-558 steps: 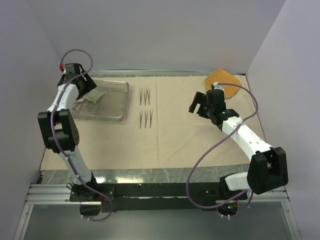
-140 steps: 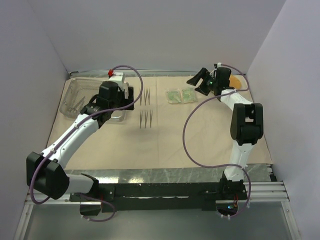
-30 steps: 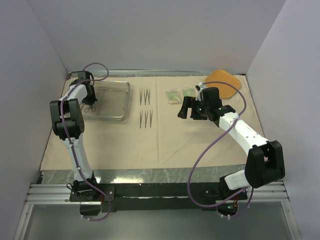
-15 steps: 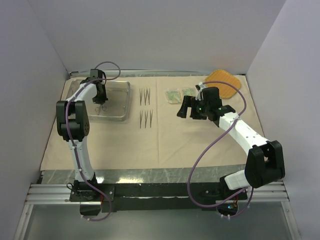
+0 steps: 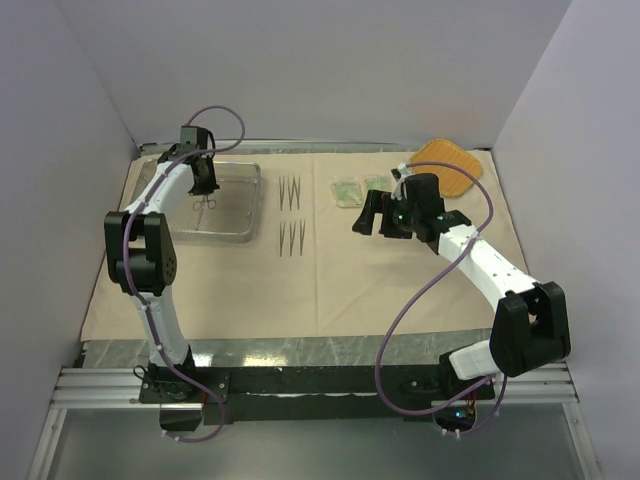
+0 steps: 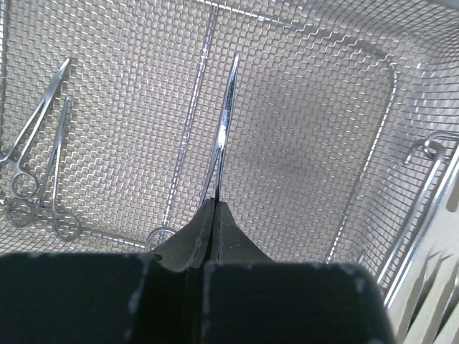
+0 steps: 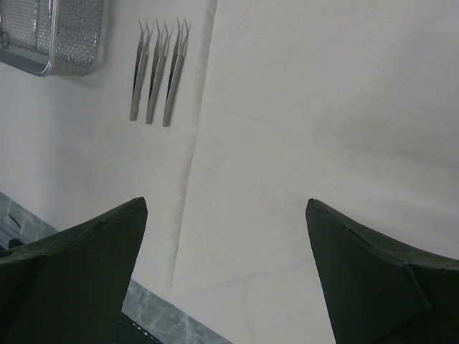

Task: Open and lay out the surgical kit
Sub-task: Place the medical item in the surgical kit.

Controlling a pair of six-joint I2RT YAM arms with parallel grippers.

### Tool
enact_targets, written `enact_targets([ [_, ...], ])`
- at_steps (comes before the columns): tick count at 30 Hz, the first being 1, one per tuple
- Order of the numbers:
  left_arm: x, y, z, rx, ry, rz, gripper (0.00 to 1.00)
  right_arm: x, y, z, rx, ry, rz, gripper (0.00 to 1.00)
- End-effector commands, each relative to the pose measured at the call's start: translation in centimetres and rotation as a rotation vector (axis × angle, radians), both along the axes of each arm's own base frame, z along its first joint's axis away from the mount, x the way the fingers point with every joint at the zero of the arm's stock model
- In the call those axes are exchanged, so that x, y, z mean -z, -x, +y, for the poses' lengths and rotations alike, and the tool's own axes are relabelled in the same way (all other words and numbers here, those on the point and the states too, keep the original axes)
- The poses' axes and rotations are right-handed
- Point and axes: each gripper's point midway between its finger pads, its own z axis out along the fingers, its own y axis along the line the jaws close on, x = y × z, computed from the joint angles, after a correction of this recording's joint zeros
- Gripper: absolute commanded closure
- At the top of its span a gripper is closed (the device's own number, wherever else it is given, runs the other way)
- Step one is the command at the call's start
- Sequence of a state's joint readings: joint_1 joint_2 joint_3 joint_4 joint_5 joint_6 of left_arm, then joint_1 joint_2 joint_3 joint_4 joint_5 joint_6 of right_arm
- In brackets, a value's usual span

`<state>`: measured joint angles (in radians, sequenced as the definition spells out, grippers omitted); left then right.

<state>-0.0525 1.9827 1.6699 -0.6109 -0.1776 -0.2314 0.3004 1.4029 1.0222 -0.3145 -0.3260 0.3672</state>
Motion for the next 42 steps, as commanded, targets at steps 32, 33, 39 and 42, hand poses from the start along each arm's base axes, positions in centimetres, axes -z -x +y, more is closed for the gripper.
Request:
enact_targets([
  [32,-1.5,23.7,-19.6,-0.023,0.148,0.054,0.99,-2.5,1.3,0.5,0.077,-0.094,-0.011,0.0],
  [33,-0.6,24.3,-19.6,-0.032,0.142,0.073,0.99,-2.4,1.4,0.7,0.072,-0.098,-0.008,0.0],
  [39,3.4,26.8,-21.3,0.022,0.103,0.152,0.99,-1.1,1.3,-0.3,0.121,-0.054,-0.004,0.0],
  [42,4.7,27.0,-21.7,0.066,0.063,0.169,0.99,-1.3,1.2,-0.6,0.132,-0.036,-0.001,0.0],
])
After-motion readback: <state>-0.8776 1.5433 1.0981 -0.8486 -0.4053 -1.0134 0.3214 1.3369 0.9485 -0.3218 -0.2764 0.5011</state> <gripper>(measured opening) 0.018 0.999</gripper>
